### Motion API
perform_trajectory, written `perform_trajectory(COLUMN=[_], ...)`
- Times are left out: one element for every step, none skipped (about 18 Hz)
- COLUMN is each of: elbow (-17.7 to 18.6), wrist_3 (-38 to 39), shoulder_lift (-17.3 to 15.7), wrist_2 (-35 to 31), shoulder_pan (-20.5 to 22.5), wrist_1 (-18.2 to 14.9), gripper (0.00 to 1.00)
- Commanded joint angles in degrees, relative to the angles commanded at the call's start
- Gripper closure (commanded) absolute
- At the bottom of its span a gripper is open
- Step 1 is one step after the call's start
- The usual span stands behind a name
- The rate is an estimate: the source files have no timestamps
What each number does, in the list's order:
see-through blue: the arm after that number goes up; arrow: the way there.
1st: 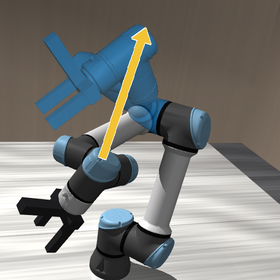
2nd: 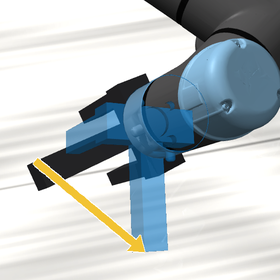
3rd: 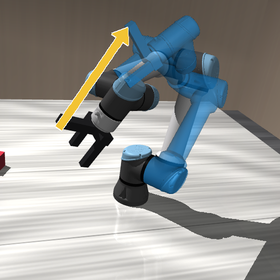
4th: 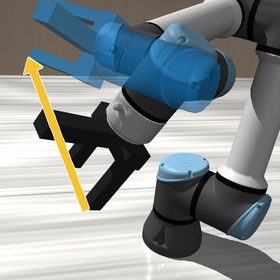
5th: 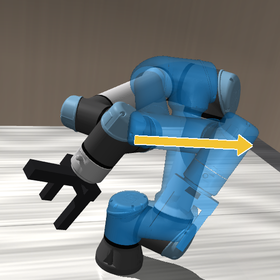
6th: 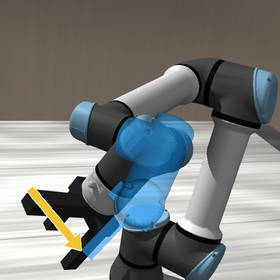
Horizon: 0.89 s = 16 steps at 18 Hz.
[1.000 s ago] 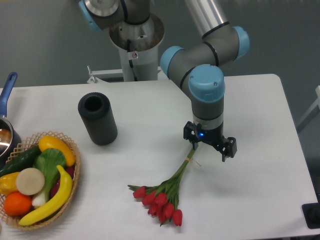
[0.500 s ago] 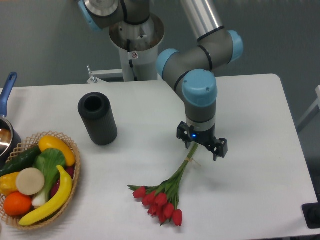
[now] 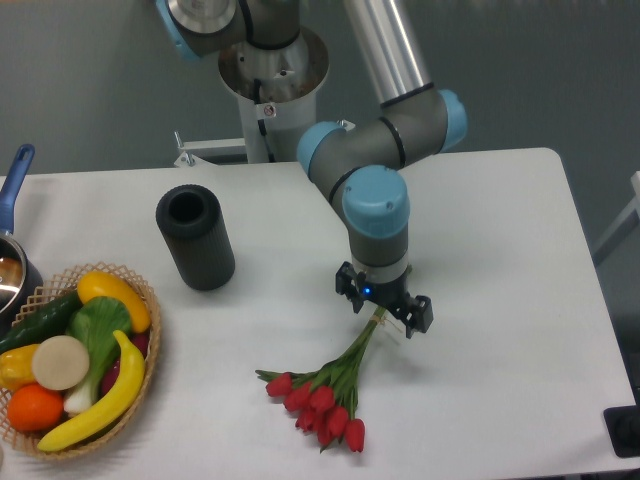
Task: Pick up the flowers from the table
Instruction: 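Lower the open gripper down onto the green tulip stems, then close the gripper around the tulip stems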
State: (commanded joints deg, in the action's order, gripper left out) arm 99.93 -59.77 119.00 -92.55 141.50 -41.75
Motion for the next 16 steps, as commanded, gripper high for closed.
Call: perform_trajectory(elbow=[-0.2, -0.5, -0.9, -0.9, -0.9, -0.9, -1.0, -1.3, -2.0, -2.8, -3.2, -3.4, -3.8, -4.0, -4.4, -4.5], wrist_3=[0.0, 0.0, 0.1, 0.4, 0.9, 1.1, 1.3, 1.4, 1.4, 1.6, 2.1, 2.5, 2.5, 2.5, 2.5, 2.5], shoulder_lift=[0.4, 0.6, 0.7, 0.8, 0.8, 0.9, 1.1, 1.4, 2.2, 3.0, 3.6, 3.9, 3.9, 4.0, 4.1, 4.2], wrist_2=[0.0, 0.0, 0.0, 0.1, 0.1, 0.1, 0.1, 0.1, 0.2, 0.2, 0.2, 0.2, 0.2, 0.2, 0.2, 0.2], shoulder_pan=[-0.2, -0.5, -0.6, -0.7, -0.7, -0.8, -0.8, -0.9, -1.1, -1.7, -1.9, -2.0, -2.1, -2.3, -2.3, -2.3], wrist_1=[0.0, 0.0, -0.1, -0.1, -0.1, -0.1, -0.1, -0.1, -0.1, -0.1, -0.1, -0.1, -0.1, -0.1, -0.1, -0.1], gripper=[0.0, 0.0, 0.0, 0.0, 0.0, 0.0, 0.0, 0.0, 0.0, 0.0, 0.0, 0.0, 0.0, 0.0, 0.0, 0.0])
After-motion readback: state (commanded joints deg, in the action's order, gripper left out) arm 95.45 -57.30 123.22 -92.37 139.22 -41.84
